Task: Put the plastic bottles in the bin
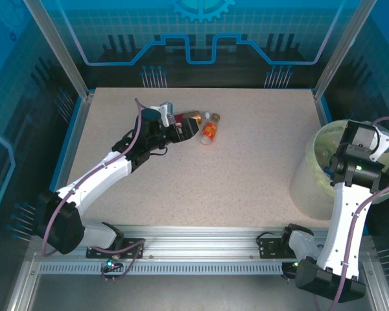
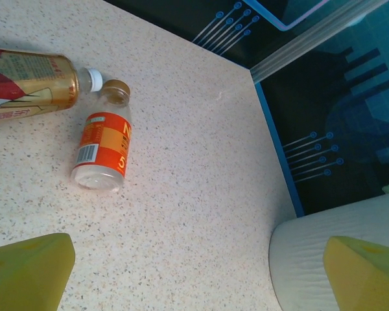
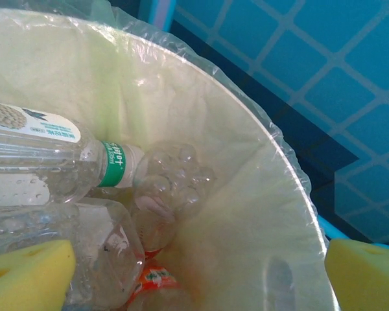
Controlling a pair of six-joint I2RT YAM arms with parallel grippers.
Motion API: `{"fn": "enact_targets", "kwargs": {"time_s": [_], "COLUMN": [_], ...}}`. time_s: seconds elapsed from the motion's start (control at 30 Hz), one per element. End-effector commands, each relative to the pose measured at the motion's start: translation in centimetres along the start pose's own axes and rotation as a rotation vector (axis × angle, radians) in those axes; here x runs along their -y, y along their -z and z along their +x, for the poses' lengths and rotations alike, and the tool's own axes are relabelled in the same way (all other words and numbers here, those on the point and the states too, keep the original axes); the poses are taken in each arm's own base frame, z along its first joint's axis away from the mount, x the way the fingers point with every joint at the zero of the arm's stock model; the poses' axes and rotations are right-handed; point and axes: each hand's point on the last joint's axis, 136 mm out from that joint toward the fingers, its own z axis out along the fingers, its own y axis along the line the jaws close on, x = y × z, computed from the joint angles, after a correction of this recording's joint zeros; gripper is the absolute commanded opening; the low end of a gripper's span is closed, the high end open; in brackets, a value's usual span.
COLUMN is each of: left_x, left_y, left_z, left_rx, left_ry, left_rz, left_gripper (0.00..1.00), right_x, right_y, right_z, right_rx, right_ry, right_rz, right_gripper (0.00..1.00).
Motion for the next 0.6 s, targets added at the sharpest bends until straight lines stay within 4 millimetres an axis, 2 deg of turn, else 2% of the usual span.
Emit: {"fn": "enact_targets", "kwargs": {"time_s": [0.0, 0.13, 0.3, 0.57], "left_x": [-1.0, -1.6, -2.8, -5.8], "left_y": [0.3, 0.1, 0.0, -0.7], "left_z": [-0.7, -0.8, -0.9, -0.6], "left_rx": [0.044, 0.045, 0.039, 0.020], "left_ry": [0.041, 0.051, 0.081, 0.181], "left_rz": [-0.024, -0.041, -0.084, -0.161], "left_gripper": [0.99, 0.99, 0.99, 0.99], "right_x": [-0.6, -2.5, -4.0, -8.0], "right_y": [0.6, 1.1, 2.9, 8.4], "right_z": [-0.4, -0.6, -1.2, -2.5], "right_rx": [0.015, 0.016, 0.058, 0.148], "right_ry": [-0.028, -0.032, -0.097, -0.185], "right_rz": [-0.064, -0.167, -0.303, -0.670], "right_gripper": [1.00, 1.00, 1.00, 1.00]}}
